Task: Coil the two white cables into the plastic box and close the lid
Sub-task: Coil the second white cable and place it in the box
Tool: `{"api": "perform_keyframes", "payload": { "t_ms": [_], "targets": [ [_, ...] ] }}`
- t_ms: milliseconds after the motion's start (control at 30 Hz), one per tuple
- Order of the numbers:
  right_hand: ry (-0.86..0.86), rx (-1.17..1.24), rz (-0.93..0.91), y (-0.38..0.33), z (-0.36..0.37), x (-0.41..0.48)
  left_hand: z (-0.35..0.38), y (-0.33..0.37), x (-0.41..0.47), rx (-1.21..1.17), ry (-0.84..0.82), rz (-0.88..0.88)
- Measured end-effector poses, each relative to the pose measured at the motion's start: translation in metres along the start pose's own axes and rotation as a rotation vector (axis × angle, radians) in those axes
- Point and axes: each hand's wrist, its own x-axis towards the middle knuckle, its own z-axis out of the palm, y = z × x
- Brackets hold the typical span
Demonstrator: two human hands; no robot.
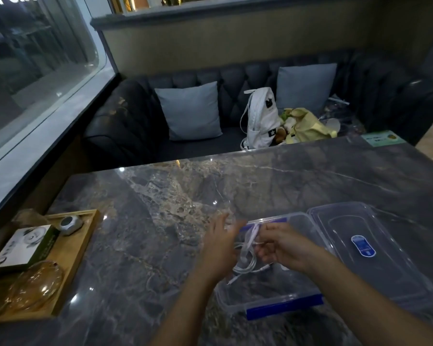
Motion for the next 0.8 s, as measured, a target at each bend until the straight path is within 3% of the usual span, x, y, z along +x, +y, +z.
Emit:
{"api": "perform_keyframes", "payload": {
  "t_ms": [67,267,433,567,633,700,733,800],
  "targets": [
    [-0.007,0.034,0.010,0.001,-0.005,0.000,-0.001,0.000,0.006,-0.015,-0.086,0.048],
    [-0.054,0.022,-0.002,-0.001,-0.021,-0.002,0.002,0.013,0.001,-0.381,-0.155,0.010],
    [-0.160,0.025,0.008,-0.004,-0.029,-0.001,0.010,0.022,0.002,-0.344,-0.135,0.023],
    [-0.104,-0.101,-0.028,-0.005,-0.029,0.004,0.014,0.025,0.002,-0.353,-0.040,0.031],
    [-0.115,-0.092,-0.057,-0.007,-0.031,0.005,0.018,0.023,0.006,-0.362,0.132,-0.052],
    [-0.159,-0.037,-0.090,-0.010,-0.035,0.005,0.020,0.018,0.010,-0.402,0.293,-0.240],
    [-0.191,-0.012,-0.095,-0.012,-0.037,0.004,0.019,0.017,0.011,-0.475,0.298,-0.346],
    [-0.261,0.018,-0.091,-0.015,-0.041,0.002,0.017,0.017,0.010,-0.770,0.152,-0.467]
  ]
}}
